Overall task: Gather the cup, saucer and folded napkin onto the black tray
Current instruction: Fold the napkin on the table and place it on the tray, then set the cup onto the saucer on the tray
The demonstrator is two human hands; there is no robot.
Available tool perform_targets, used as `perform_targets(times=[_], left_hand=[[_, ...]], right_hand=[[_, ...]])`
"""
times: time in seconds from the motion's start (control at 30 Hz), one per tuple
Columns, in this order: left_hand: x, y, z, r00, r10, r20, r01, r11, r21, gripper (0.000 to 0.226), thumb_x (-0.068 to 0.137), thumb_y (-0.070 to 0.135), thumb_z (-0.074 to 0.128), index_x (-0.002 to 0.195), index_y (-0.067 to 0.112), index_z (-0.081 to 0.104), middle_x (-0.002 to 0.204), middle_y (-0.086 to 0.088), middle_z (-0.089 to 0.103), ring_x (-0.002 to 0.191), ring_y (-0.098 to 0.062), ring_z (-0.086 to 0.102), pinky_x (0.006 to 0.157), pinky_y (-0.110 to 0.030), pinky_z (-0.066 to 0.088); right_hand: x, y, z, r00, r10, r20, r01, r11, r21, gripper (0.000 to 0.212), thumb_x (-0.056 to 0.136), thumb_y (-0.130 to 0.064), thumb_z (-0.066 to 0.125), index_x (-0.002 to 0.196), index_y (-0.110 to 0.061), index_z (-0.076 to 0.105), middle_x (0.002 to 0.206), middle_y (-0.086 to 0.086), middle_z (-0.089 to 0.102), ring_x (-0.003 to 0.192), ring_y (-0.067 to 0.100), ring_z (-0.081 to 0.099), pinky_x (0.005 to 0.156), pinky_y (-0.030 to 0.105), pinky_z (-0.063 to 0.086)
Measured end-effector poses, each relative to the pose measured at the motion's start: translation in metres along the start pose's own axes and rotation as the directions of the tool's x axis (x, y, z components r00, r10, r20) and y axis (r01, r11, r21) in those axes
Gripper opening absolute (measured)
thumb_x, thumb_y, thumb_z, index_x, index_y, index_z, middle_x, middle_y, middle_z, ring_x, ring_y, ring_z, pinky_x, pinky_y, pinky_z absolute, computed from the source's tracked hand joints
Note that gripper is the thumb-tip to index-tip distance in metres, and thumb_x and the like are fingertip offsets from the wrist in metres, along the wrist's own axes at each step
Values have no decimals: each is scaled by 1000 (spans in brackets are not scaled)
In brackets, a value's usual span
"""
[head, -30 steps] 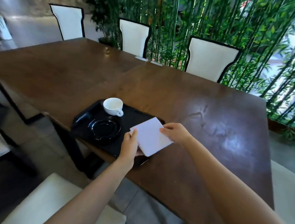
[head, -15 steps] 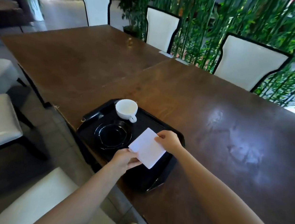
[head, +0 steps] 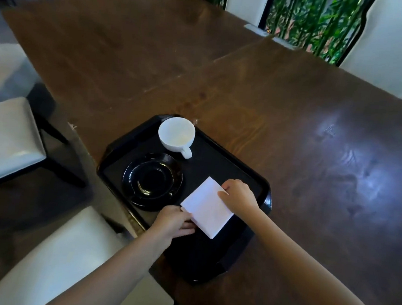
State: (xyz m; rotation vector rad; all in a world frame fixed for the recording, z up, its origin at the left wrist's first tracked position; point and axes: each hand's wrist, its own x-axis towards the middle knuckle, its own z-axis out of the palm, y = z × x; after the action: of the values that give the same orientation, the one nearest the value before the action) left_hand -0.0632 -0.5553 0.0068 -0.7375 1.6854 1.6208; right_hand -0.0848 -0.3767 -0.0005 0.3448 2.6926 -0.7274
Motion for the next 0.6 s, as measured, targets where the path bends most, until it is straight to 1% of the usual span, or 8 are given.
perform_targets(times=[0.03,0.1,0.2,0.3,0.37,0.43,0.5,0.6], left_hand=[[0,0,-2,1000,19,-13,-19,999,42,26,86,0,59,112,1,60,87,-8,68,78,-19,69,54,-24,58],[-3,-1,-9,998,54,-32,-51,994,96,40,87,-2,58,126,-1,51,89,-11,66,78,-19,68,55,-22,58],[-9,-5,-16,997,52,-57,-45,991,124,53,88,-3,56,137,1,37,93,-14,62,83,-21,68,62,-25,57],[-23,-7,-20,997,62,-43,-55,987,153,50,88,1,58,135,4,40,99,-15,63,87,-21,68,65,-24,57],[-32,-5,-20,995,101,-21,-95,976,194,42,89,4,58,130,7,46,102,-13,64,88,-19,68,68,-25,57],[-39,4,-23,984,175,-30,-161,952,261,32,90,9,58,121,12,54,100,-8,66,89,-16,68,70,-25,57],[-39,23,-30,960,271,-78,-236,923,305,23,90,11,58,113,17,60,96,-4,68,86,-14,68,69,-25,58],[-21,65,-48,885,426,-187,-362,883,299,21,90,10,55,110,15,62,91,-2,68,84,-15,67,76,-34,57]], right_hand=[[0,1,1,1000,-11,-10,11,1000,7,25,92,-26,51,108,-9,59,114,10,57,99,29,58,80,34,46],[-1,2,1,999,-39,-36,40,999,9,24,91,-25,51,109,-10,58,114,10,56,98,28,58,79,34,44],[-2,5,2,997,-64,-46,65,997,32,27,92,-26,52,115,-12,56,116,8,55,104,26,55,84,37,46],[-5,9,0,995,-86,-49,88,995,52,34,93,-30,51,123,-14,51,120,7,54,110,24,52,92,39,47],[-4,12,-4,993,-108,-56,112,991,77,36,93,-30,51,125,-13,51,121,7,54,112,24,51,95,40,47],[-1,13,-9,989,-123,-83,132,984,115,36,93,-30,52,125,-12,51,119,7,55,110,24,52,94,41,47],[6,8,-16,980,-143,-136,162,976,147,35,92,-31,54,122,-12,54,114,7,57,107,24,53,92,41,48],[22,-9,-24,956,-195,-219,234,958,169,35,91,-35,55,119,-13,57,110,5,61,105,22,53,88,42,50]])
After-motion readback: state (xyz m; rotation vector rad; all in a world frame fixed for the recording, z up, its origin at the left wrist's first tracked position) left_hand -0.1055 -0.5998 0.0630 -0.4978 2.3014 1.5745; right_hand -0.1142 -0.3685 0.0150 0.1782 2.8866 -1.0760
